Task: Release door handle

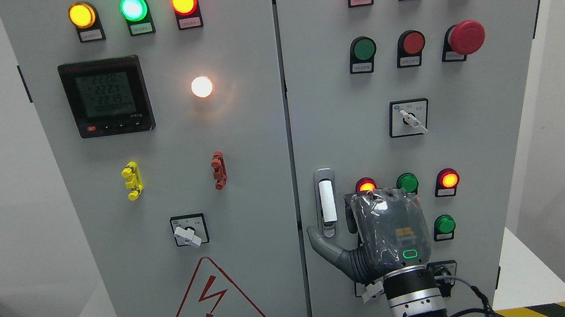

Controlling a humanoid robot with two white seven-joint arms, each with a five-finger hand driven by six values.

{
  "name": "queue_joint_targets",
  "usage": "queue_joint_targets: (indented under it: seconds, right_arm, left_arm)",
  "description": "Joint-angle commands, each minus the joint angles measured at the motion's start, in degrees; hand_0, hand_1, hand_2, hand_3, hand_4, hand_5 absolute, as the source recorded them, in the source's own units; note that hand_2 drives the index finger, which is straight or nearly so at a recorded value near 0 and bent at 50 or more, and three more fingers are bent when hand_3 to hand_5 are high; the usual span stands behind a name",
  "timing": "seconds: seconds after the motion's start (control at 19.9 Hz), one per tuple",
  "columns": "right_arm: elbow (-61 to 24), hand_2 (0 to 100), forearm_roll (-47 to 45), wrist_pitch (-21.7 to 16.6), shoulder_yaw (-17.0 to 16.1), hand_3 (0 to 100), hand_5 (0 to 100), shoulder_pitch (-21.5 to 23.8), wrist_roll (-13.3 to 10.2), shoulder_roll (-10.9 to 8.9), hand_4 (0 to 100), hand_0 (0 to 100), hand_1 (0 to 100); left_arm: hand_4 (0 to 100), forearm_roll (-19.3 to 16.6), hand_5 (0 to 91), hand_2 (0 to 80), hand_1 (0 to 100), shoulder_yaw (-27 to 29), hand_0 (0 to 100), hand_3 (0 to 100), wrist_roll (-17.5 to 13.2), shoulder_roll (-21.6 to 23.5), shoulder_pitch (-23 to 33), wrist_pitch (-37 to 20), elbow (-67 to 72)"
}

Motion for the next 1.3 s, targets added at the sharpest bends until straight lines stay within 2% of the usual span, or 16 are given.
queue_joint_targets:
  seconds: [0.0,0.45,1.25]
  right_arm:
    - [2.14,88,0.00,0.25,-1.01,100,95,-1.08,-0.03,0.01,100,10,30]
    - [1.79,88,0.00,0.33,-1.27,100,95,-0.82,-0.20,0.01,100,18,30]
    - [1.08,89,0.00,0.86,-1.71,100,95,-0.03,-0.73,0.10,100,27,31]
  left_arm:
    - [1,0.00,0.0,2.4,0,-1.23,0,8,0.03,0.00,0.00,0.01,-1.14]
    - [1,0.00,0.0,2.4,0,-1.23,0,9,0.03,0.00,0.00,0.01,-1.14]
    - [1,0.00,0.0,2.3,0,-1.23,0,9,0.03,0.00,0.00,0.01,-1.14]
